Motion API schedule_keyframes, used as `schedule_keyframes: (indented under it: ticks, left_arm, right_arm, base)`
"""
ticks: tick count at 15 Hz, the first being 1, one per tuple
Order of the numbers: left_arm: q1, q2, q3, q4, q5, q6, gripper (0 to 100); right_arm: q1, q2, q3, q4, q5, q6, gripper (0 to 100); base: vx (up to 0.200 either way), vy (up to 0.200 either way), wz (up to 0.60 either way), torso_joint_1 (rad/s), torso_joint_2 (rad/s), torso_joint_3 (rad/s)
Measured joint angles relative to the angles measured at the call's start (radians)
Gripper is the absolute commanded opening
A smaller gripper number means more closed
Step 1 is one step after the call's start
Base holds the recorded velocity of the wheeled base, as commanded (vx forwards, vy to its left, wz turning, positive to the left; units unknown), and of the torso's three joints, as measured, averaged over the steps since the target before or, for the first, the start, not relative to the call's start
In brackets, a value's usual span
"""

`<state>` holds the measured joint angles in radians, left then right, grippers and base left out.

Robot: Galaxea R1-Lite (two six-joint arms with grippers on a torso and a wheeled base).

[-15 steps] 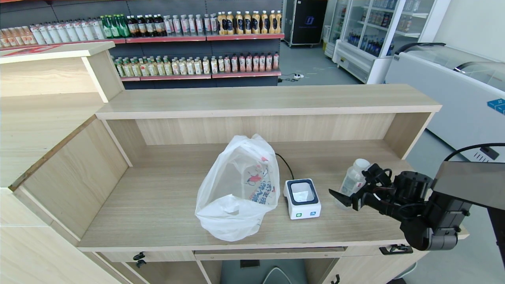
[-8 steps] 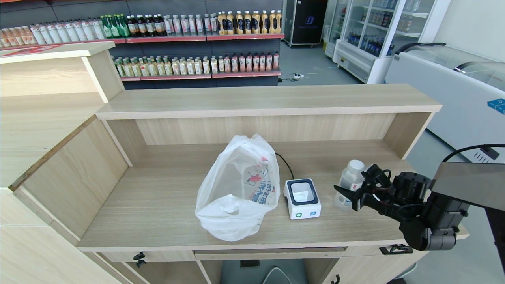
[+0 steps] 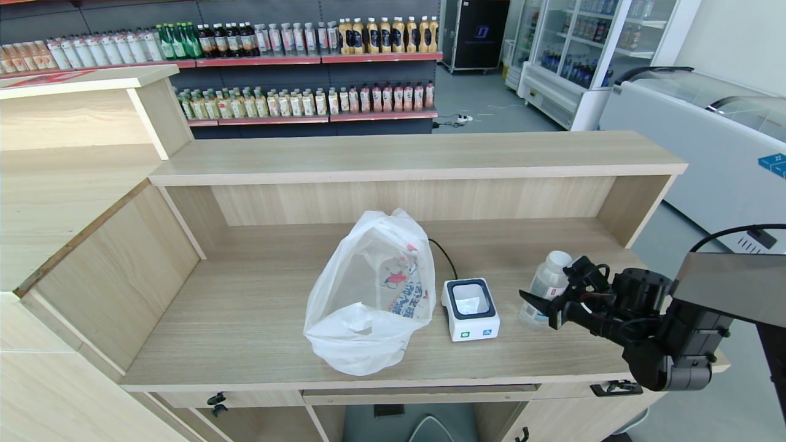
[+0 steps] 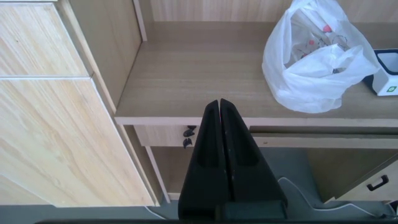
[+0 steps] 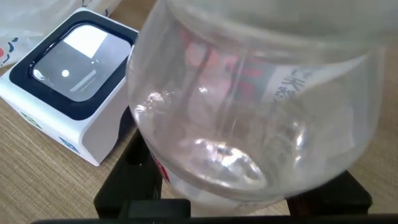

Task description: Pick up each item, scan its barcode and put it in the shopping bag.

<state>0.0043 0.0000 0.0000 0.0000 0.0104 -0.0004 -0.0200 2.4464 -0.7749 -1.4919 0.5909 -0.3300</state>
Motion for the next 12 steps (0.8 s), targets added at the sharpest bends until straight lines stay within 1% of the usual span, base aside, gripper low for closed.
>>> schedule_keyframes:
  ticks: [3,4,6,8,10,11,12]
  left_arm:
    - [0.0,0.0,0.0,0.0,0.0,0.0,0]
    - [0.0,0.0,0.0,0.0,0.0,0.0,0]
    - [0.0,0.0,0.0,0.0,0.0,0.0,0]
    - [0.0,0.0,0.0,0.0,0.0,0.0,0]
    - [0.0,0.0,0.0,0.0,0.0,0.0,0]
    - [0.0,0.0,0.0,0.0,0.0,0.0,0]
    - [0.0,0.0,0.0,0.0,0.0,0.0,0]
  right_arm:
    - [-0.004,-0.074,-0.003,0.064,-0.026,0.084,0]
    - [-0.004,-0.129,-0.004,0.132,-0.03,0.119,0]
    - [-0.006,-0.271,-0.02,0.332,-0.033,0.216,0]
    - [-0.014,-0.446,-0.074,0.608,-0.031,0.365,0]
    - [-0.01,-0.615,-0.194,0.899,-0.008,0.584,0]
    - [0.005,-0.686,-0.259,1.019,0.015,0.674,0]
    - [0.027,-0.75,-0.304,1.098,0.046,0.717,0]
  base:
    - [0.0,0.0,0.0,0.0,0.0,0.0]
    - [0.0,0.0,0.0,0.0,0.0,0.0]
    - [0.0,0.0,0.0,0.0,0.0,0.0]
    - [0.0,0.0,0.0,0.0,0.0,0.0]
    - [0.0,0.0,0.0,0.0,0.0,0.0]
    - [0.0,0.0,0.0,0.0,0.0,0.0]
    - [0.0,0.0,0.0,0.0,0.0,0.0]
